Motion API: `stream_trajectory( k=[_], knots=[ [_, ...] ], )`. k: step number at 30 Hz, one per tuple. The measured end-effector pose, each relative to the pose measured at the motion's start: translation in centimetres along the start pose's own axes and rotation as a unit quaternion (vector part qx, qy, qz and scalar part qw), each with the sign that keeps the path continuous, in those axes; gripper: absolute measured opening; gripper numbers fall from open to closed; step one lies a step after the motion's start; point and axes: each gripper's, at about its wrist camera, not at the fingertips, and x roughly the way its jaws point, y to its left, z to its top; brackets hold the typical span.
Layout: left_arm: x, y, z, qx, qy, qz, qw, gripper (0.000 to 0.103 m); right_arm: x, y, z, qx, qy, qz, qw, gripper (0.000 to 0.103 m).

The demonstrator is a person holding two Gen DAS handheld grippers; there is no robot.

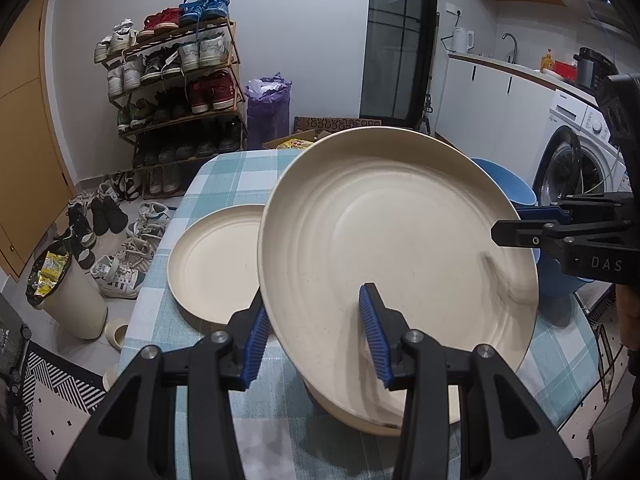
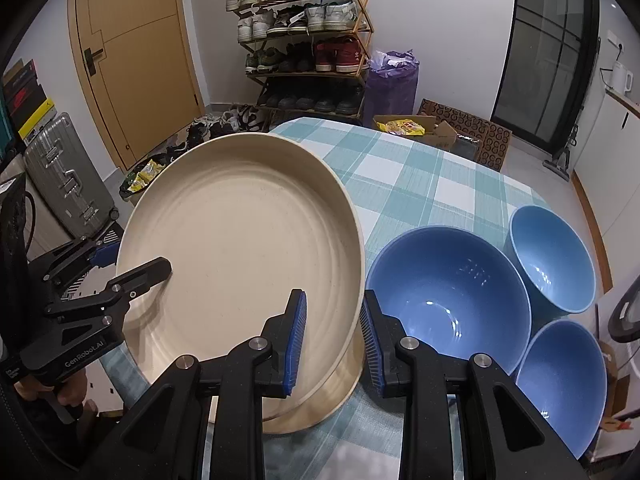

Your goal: Organize plates and bowls

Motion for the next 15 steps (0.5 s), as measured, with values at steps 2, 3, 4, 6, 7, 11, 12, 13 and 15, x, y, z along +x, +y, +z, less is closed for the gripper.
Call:
stream_trajectory(
  k=[2,3,4,6,7,11,12,13,15],
  knots=[
    [0.1,0.0,-0.2,0.000,0.001,0.000,1.0000,0.042,0.0,0.1,-0.4,0.001,0.002,0.001,1.000,0.028],
    [0.1,0.0,-0.4,-0.001,0.002,0.000,1.0000,0.042,0.2,0.2,-0.4,0.002,0.003,0.001,1.000,0.028],
    [0.2,0.1,-0.5,-0.001,0.004,0.000,1.0000,0.042,0.4,0.1,-0.6,0.003,0.004,0.002,1.000,0.028],
    [0.3,0.1,-0.8,-0.001,0.005,0.001,1.0000,0.042,0.7,0.2,-0.8,0.005,0.007,0.002,1.000,0.028],
    [0.3,0.1,-0.9,-0.001,0.006,0.002,1.0000,0.042,0.7,0.2,-1.0,0.005,0.008,0.003,1.000,0.028],
    [0.7,0.5,-1.4,-0.004,0.011,0.001,0.9999,0.042,1.3,0.4,-1.5,0.009,0.018,0.006,1.000,0.028],
    [0.8,0.6,-1.6,-0.005,0.012,0.002,0.9999,0.042,1.4,0.4,-1.6,0.010,0.020,0.007,1.000,0.028],
    [0.8,0.6,-1.7,-0.005,0.013,0.002,0.9999,0.042,1.7,0.6,-1.8,0.010,0.022,0.008,1.000,0.028],
    [1.0,0.7,-1.9,-0.004,0.013,0.004,0.9999,0.042,2.1,0.6,-2.1,0.011,0.026,0.009,1.000,0.028]
  ],
)
